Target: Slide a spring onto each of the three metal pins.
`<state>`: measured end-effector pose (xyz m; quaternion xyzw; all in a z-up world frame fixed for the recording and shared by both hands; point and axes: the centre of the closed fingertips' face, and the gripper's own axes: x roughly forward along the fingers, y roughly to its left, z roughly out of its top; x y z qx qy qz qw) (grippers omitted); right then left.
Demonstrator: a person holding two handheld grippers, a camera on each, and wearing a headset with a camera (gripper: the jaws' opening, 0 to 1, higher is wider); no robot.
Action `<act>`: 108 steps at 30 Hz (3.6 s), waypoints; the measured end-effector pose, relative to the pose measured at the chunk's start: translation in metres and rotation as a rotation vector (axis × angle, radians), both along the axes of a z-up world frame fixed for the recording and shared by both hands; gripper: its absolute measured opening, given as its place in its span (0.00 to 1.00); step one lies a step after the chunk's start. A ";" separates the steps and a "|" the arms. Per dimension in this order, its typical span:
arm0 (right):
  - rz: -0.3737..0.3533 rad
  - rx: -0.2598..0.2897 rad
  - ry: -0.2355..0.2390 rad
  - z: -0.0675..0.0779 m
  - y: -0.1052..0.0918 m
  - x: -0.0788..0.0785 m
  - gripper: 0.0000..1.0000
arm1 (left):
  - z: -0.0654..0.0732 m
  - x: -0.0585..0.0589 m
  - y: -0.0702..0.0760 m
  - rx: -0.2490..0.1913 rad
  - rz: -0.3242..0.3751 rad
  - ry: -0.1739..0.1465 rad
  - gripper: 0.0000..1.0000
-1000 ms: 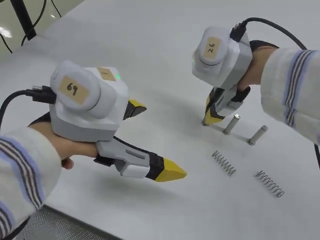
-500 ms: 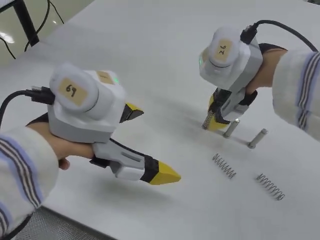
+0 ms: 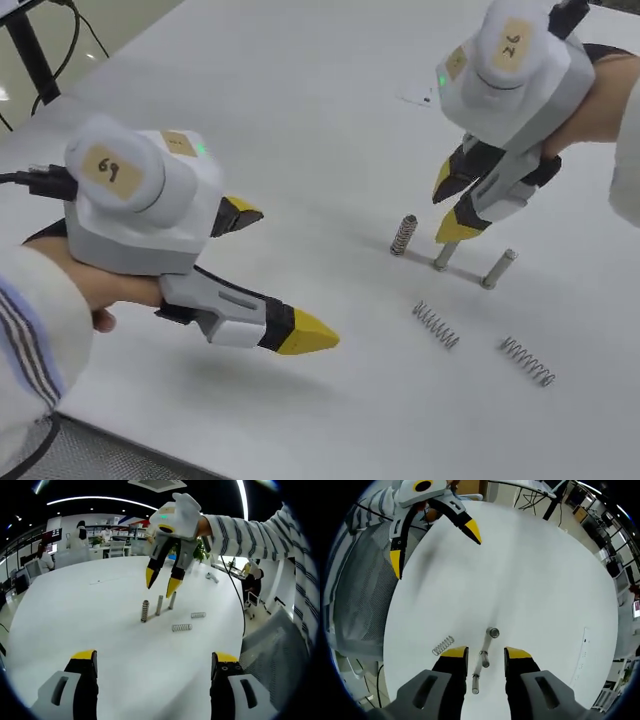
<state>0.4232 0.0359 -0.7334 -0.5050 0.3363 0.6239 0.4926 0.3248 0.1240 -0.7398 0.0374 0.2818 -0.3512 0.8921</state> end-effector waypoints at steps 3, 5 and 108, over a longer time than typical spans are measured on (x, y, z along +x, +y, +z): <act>-0.037 0.037 -0.001 0.012 -0.004 -0.005 0.25 | 0.000 -0.001 -0.001 -0.006 -0.005 0.006 0.90; -0.079 0.084 0.006 0.020 -0.004 -0.009 0.25 | 0.001 -0.002 -0.002 -0.009 -0.010 0.008 0.90; -0.998 0.721 0.099 -0.006 -0.121 -0.089 1.00 | -0.014 -0.008 -0.023 -0.034 -0.121 0.115 0.82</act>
